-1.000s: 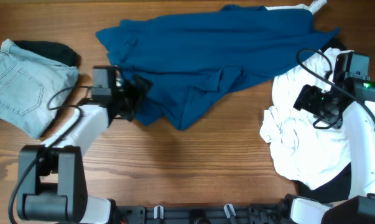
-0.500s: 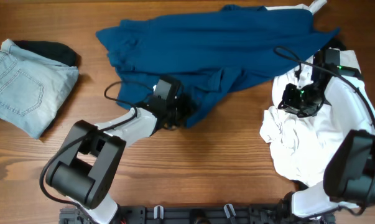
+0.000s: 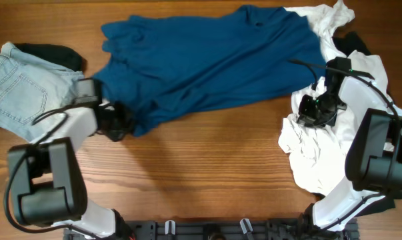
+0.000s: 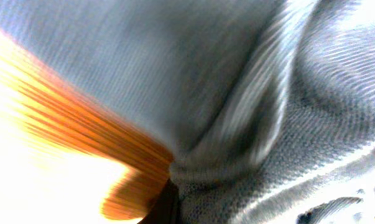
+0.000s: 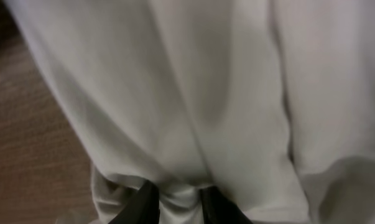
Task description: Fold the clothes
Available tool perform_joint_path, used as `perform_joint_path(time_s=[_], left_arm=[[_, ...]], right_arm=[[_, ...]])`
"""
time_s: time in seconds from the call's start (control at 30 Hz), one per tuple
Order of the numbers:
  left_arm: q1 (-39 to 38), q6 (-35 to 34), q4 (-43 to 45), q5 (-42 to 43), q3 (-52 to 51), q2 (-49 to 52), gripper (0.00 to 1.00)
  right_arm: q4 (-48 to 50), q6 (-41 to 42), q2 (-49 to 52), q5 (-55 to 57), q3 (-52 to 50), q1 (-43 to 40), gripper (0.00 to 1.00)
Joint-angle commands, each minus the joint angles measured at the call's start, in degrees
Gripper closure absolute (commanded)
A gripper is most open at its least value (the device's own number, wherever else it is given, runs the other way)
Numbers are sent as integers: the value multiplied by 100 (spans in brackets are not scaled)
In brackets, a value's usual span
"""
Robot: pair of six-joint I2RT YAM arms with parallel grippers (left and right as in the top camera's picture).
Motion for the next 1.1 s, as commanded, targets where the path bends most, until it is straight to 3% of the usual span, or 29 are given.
perform_joint_path(time_s=[0.0,0.2,0.27,0.3,0.4,0.43,0.53,0.6,0.67,0.77,1.07], left_arm=[[710,658,-166,-398,-192,28,96],[870,1084,-457,-389,-192,9,96],[903,1082,-455,-391,-192,-9,96],[909,1082,-455,-391,-192,-13,96],[907,1080,-459,-389,-192,-13,96],[907,1082,-459,-389,-192,-13,96],[907,1082,-457,-389,-192,-13,96],[903,1082,-457,-389,-192,-13,96],[903,1082,-455,-391,-192,-13,96],[896,1082,-455,-391,-192,-13,96],[887,1080,-437,-391,-192,-13,96]], right_arm=[[240,553,610,914,-107,-413,76],[-256,1060,612,1320,636,-2590,71],[-549,885,551,431,1088,-2994,70],[-560,313,463,-457,1226,-3051,66],[-562,-1711,61,-3104,1488,-2719,64],[-459,-1904,-55,-3145,1537,-2472,65],[444,-1567,-46,-1971,1543,-1578,65],[990,-1506,111,-1403,1541,-1075,74],[1585,-1493,339,-981,1541,-658,75],[2312,-914,640,-393,1541,-487,88],[2973,-946,1663,-437,1541,-492,92]])
